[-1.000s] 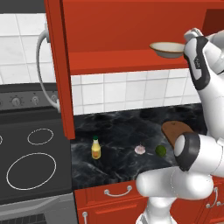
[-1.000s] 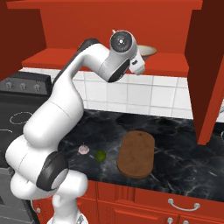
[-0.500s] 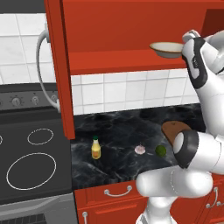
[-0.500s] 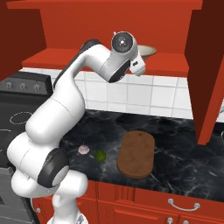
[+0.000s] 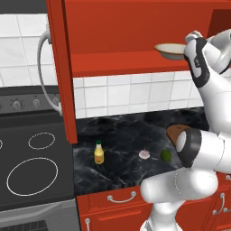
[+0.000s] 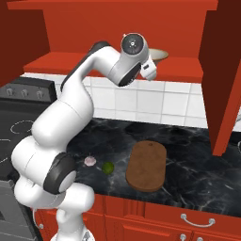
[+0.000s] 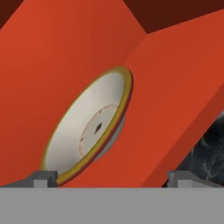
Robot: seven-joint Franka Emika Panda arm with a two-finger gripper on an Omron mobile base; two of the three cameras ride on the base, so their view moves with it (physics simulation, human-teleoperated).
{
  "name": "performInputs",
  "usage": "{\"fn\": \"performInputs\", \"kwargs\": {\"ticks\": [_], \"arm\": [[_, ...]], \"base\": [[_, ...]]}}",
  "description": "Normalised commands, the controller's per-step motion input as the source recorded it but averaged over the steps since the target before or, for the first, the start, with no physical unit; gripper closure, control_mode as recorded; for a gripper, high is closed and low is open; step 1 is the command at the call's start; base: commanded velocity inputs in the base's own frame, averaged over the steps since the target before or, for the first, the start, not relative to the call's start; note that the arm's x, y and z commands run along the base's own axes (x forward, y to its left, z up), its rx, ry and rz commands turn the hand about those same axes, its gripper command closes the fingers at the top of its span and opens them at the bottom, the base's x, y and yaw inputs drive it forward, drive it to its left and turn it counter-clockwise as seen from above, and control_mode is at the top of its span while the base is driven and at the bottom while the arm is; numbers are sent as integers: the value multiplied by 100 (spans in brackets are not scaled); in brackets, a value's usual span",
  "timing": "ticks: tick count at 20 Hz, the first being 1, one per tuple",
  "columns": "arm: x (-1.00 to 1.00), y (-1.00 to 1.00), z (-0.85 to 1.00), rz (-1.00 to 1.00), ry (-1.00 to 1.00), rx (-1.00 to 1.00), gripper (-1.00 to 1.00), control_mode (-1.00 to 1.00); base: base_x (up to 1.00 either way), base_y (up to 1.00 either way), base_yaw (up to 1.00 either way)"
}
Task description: Open the cabinet. Place the bowl and condiment on the counter. Then place the lime and garlic on the cutting board.
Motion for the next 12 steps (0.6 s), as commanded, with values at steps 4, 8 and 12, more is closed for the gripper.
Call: {"fn": "performInputs", "kwargs": {"ticks": [4, 8, 12], "arm": [[15, 0, -4, 0, 3, 0, -100, -100], [22, -3, -3, 0, 2, 0, -100, -100], [28, -6, -1, 0, 1, 0, -100, -100]], "base": [[0, 0, 0], [0, 0, 0], [0, 0, 0]]}}
